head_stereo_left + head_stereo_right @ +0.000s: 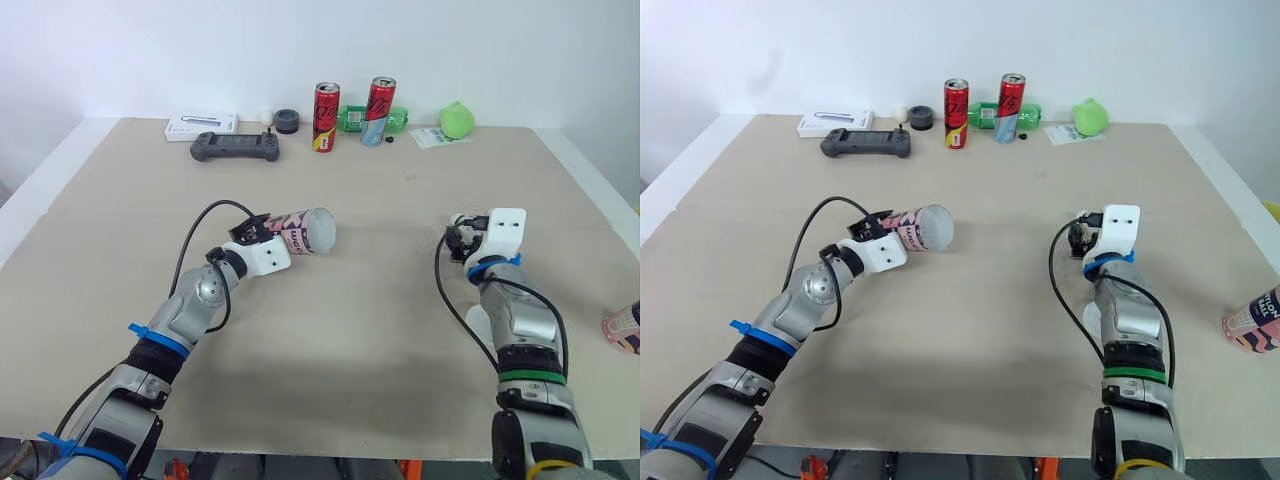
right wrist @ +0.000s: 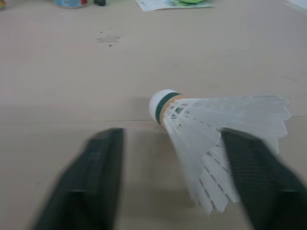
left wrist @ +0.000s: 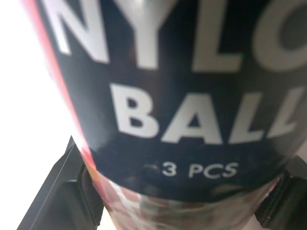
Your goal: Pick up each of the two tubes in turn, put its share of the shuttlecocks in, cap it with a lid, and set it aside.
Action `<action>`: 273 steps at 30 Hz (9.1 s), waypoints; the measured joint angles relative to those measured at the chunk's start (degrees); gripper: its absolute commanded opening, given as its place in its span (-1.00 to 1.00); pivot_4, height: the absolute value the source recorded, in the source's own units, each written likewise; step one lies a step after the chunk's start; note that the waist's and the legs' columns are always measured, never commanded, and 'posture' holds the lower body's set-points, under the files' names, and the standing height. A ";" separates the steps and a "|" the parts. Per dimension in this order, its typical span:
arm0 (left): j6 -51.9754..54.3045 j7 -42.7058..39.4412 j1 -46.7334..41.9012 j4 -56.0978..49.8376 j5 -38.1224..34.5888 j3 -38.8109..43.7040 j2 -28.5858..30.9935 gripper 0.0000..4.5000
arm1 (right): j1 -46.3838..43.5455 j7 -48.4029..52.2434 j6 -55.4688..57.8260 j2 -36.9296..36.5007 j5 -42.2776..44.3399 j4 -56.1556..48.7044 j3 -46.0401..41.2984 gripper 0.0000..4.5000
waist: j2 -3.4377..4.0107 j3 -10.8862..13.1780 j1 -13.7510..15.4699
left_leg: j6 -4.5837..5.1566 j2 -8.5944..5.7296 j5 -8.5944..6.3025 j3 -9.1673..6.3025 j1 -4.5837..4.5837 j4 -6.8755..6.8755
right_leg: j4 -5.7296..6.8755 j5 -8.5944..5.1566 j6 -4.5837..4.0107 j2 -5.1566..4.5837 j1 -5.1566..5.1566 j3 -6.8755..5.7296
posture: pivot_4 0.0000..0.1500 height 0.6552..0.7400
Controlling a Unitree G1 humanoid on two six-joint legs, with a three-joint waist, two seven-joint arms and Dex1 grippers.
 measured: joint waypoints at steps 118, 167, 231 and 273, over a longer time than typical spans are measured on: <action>7.47 -28.51 14.14 -7.83 -38.17 4.11 -14.44 0.44 | 27.95 50.70 18.49 -33.63 6.97 -24.16 1.70 -0.97 | 0.31 -0.52 1.28 | 0.00 -0.03 0.05 0.24 0.22 0.62 | -0.01 0.00 0.10 -0.08 0.25 0.09 | 1.00 1.00; 7.70 -26.53 13.47 -8.30 -35.94 3.86 -15.50 0.44 | -29.62 60.91 14.82 -15.92 -3.06 -32.90 37.95 -0.97 | 0.51 -0.50 0.15 | -0.11 0.10 0.02 0.34 0.03 0.12 | -0.14 -0.11 -0.05 -0.07 0.02 0.03 | 1.00 1.00; 7.73 -26.45 13.33 -8.39 -35.28 3.79 -15.02 0.44 | -26.01 62.49 11.74 -15.66 -11.22 -37.24 37.81 -0.97 | 0.52 -0.51 0.04 | -0.11 0.11 0.02 0.34 0.12 0.07 | -0.15 -0.20 -0.18 -0.08 0.04 0.01 | 1.00 1.00; 8.83 -26.17 14.16 -8.58 -35.39 4.18 -13.88 0.44 | -13.60 52.34 10.30 -8.68 -11.88 -40.95 32.48 -0.97 | -0.04 -1.44 -0.25 | -0.12 0.25 0.01 0.42 0.72 -0.42 | -0.14 -0.31 -0.35 0.00 0.22 0.00 | 1.00 1.00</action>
